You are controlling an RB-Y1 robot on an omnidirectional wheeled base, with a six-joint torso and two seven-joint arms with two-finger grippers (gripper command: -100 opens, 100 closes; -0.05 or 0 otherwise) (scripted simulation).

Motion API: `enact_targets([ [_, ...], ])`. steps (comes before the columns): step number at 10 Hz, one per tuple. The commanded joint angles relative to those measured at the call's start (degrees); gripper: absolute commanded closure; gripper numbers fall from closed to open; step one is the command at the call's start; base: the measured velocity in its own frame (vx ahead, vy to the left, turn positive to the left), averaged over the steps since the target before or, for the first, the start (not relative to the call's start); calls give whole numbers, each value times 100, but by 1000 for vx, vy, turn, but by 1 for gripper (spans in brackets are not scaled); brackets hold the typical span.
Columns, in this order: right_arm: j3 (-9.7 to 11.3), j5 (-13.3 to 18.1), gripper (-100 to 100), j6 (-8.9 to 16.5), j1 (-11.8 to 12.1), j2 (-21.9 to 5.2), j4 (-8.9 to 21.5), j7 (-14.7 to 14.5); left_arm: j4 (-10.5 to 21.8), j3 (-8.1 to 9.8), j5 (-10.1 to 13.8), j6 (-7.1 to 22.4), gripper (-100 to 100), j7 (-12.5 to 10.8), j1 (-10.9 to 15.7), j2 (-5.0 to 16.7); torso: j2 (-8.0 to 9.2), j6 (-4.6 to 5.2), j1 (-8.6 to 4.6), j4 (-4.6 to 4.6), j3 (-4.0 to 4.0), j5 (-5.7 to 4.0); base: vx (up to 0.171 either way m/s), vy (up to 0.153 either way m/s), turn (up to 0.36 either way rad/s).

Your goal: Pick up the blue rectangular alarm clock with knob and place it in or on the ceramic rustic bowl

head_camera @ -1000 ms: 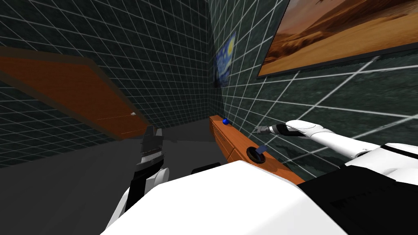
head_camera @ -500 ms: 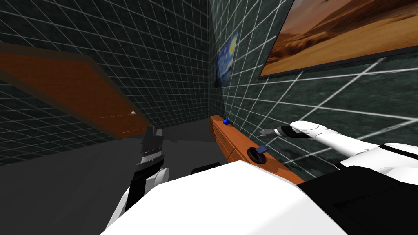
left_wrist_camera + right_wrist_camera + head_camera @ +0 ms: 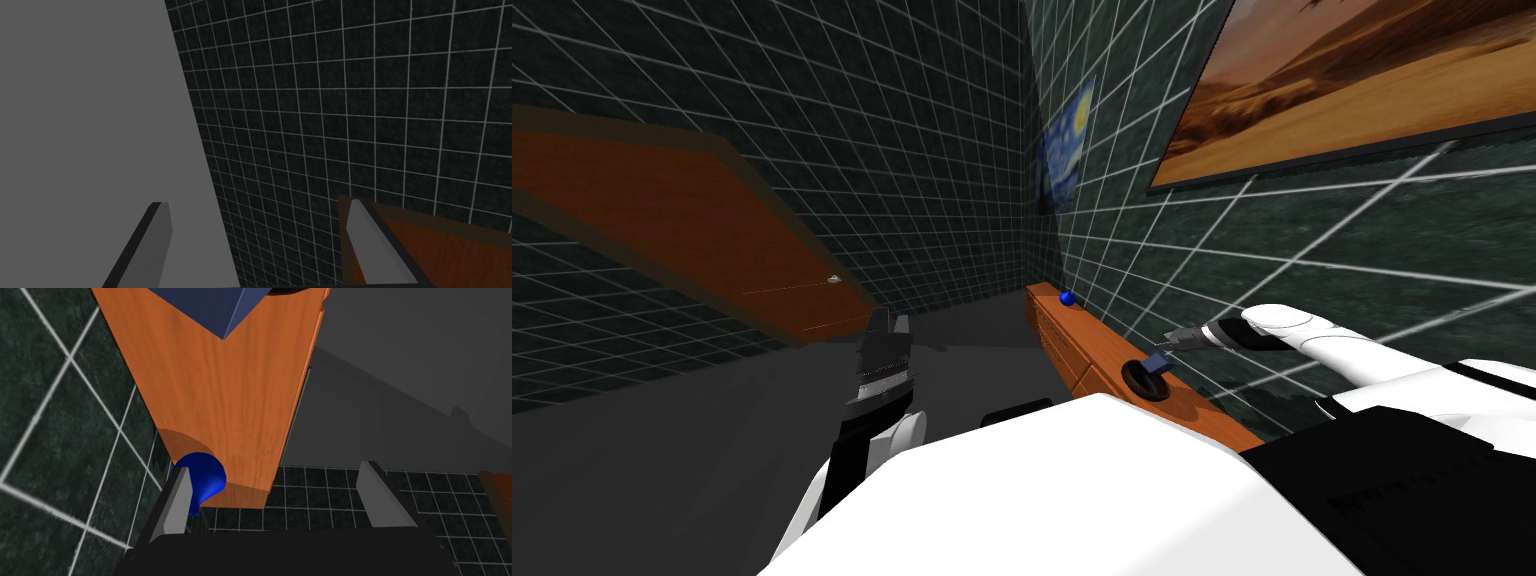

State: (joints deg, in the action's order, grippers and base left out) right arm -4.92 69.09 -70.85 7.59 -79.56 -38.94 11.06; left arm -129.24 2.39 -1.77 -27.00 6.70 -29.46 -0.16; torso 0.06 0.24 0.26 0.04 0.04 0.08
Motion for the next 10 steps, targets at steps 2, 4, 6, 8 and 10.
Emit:
enact_targets([
  [2,-112,513,-100,-193,188,-10,-99,186,0,0,0,0,0,0,0,0,5,0,-11,1,3,-3,-12,-8,4],
  [4,-111,565,-100,-189,192,0,-92,172,0,0,0,0,0,0,0,0,5,1,-17,2,3,-5,-1,-4,-2],
  [6,-115,582,0,-186,198,0,-96,174,0,0,0,0,0,0,0,0,2,0,-14,1,2,-4,0,0,0],
  [8,-115,582,0,-186,199,0,-96,174,0,0,0,0,0,0,0,0,2,0,-14,1,1,-4,0,0,0],
  [10,-115,582,0,-186,199,0,-96,174,0,0,0,0,0,0,0,0,2,0,-14,1,1,-4,0,0,0],
])
